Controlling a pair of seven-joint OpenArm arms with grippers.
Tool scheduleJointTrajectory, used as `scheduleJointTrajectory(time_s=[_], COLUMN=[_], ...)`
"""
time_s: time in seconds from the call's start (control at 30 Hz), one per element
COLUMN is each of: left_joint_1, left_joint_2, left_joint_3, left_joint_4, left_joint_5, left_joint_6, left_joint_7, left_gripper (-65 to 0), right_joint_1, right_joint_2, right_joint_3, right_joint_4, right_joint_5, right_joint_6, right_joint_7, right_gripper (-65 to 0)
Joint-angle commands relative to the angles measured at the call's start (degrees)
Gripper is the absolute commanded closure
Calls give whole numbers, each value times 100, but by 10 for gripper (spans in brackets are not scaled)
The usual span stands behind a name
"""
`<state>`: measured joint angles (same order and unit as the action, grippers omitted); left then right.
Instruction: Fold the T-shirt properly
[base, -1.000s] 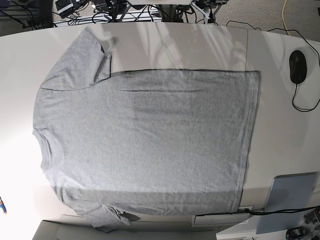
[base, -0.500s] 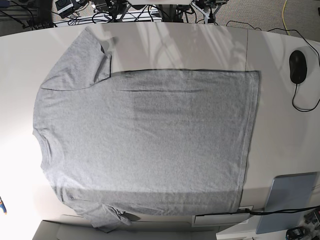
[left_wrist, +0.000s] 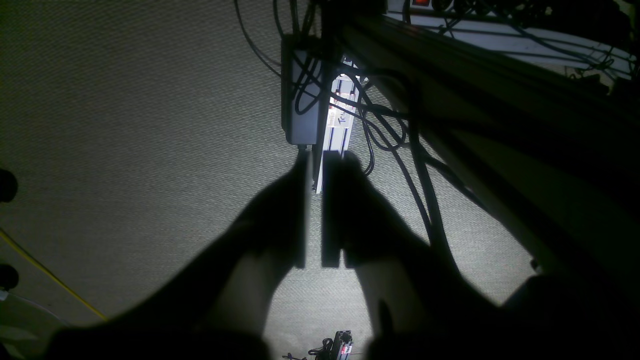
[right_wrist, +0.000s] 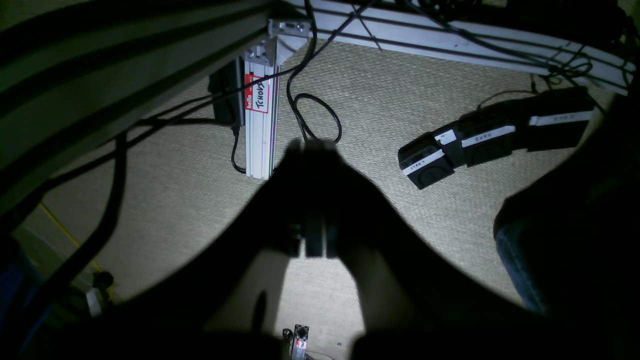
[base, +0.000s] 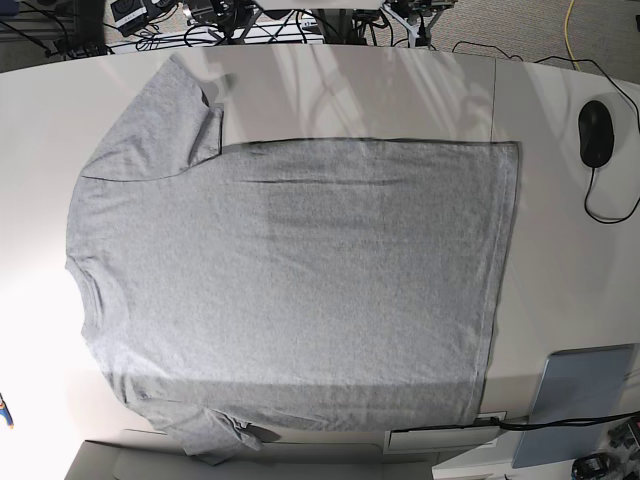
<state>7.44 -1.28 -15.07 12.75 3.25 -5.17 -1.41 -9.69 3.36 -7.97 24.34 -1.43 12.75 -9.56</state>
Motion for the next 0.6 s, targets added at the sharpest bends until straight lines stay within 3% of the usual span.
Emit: scheduleJointTrajectory(time_s=[0.0,0.13,0.4,0.57], left_joint_1=[20,57,695,1325], left_joint_2=[4,-90,-356,-348], left_joint_3=[-7,-7,-7,-7], left_joint_4=[11,24,807,1652], left_joint_5=[4,26,20,-341], left_joint_6=[-42,-114,-1246,-1281], left_joint_7=[0,96,94,466], left_gripper=[-65,-65,-65,-65], right_joint_1=[-15,-50,-356,-632], right_joint_2=[31,55,221,278], right_joint_3=[13,15,15,13], right_joint_4=[31,31,42,81], right_joint_5=[35,35,35,33], right_joint_6=[28,28,28,28], right_joint_7=[31,-96,20,9], right_gripper=[0,0,0,0])
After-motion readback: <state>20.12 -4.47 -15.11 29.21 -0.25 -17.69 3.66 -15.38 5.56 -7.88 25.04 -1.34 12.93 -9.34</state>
